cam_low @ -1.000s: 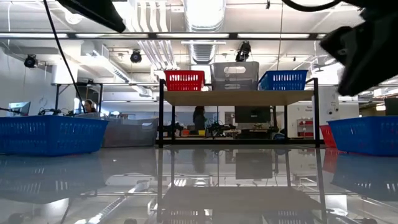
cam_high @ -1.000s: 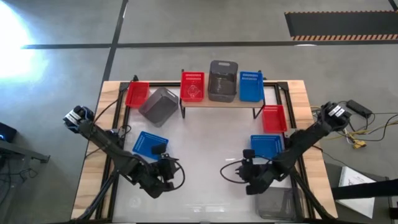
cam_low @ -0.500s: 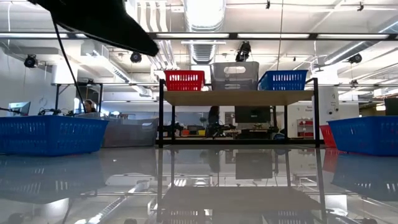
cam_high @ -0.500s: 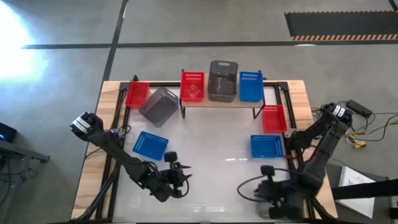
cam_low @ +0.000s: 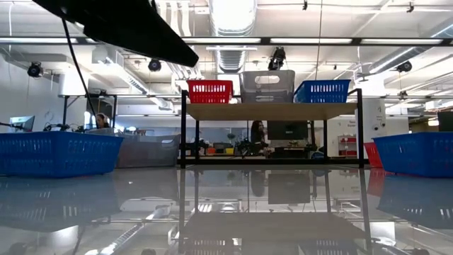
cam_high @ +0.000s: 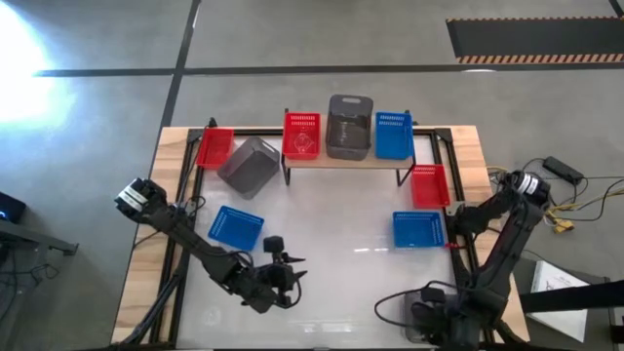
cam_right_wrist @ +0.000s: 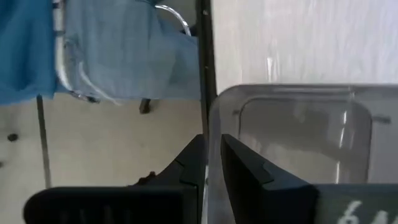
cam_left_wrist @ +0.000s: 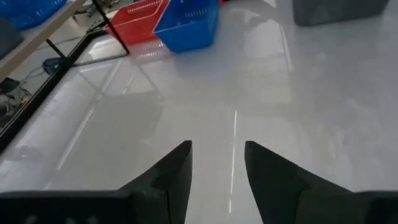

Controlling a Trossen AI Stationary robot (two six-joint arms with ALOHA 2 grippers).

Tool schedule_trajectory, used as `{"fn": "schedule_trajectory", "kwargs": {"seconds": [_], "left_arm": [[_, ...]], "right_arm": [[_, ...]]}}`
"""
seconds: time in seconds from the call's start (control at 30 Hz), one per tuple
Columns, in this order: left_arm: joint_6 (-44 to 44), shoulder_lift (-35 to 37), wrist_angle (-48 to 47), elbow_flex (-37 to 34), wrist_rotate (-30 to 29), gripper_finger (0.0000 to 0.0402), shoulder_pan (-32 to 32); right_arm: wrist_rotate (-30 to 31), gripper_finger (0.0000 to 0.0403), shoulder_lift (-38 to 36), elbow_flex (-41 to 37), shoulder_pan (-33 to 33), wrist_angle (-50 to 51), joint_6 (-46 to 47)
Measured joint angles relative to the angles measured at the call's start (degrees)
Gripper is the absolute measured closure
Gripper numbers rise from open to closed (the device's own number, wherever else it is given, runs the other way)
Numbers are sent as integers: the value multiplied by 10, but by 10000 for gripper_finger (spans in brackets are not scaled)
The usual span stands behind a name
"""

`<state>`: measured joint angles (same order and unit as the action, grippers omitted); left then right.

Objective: Stack baskets on shelf by color
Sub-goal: Stack the right black bin into the black bin on the shelf

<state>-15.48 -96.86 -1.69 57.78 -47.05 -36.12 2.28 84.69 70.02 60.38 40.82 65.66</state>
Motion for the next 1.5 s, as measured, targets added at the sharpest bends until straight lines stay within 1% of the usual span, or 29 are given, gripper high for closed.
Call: {"fn": "schedule_trajectory", "kwargs": {"seconds": [0.13,0.27,0.33,0.43,0.5,0.6,0.7,0.77,0.9,1.03,1.07,1.13,1.27,1.37,1.43,1.5], "left_arm": [[11,0,0,0,0,269,10],[10,0,1,0,0,269,17],[10,0,1,0,0,269,17],[8,0,2,0,0,269,17],[8,0,3,0,1,269,17],[7,-3,15,0,2,269,16],[7,-13,34,0,2,269,15],[8,-19,40,-1,5,269,15],[4,-32,48,1,15,269,15],[3,-40,63,0,21,269,14],[3,-40,64,0,22,269,14],[3,-40,78,1,26,269,14],[6,-40,88,2,28,269,13],[6,-40,92,3,28,269,11],[1,-40,88,2,28,269,10],[-7,-40,86,1,28,269,7]], "right_arm": [[-39,346,16,1,-4,-3,50],[-43,312,33,13,-4,-4,64],[-43,292,48,24,-4,-4,52],[-43,266,79,46,-4,2,7],[-43,255,106,71,-4,29,-22],[-43,252,151,125,-4,135,-43],[-43,259,199,186,-3,246,-49],[-43,267,226,220,-3,285,-63],[-42,297,265,254,-4,294,-117],[-43,361,281,263,-23,295,-143],[-41,378,281,263,-34,295,-144],[-35,387,279,262,-62,295,-147],[31,393,262,261,-130,289,-153],[76,394,248,261,-190,278,-133],[84,394,241,260,-230,255,-128],[82,394,239,260,-265,231,-145]]}}
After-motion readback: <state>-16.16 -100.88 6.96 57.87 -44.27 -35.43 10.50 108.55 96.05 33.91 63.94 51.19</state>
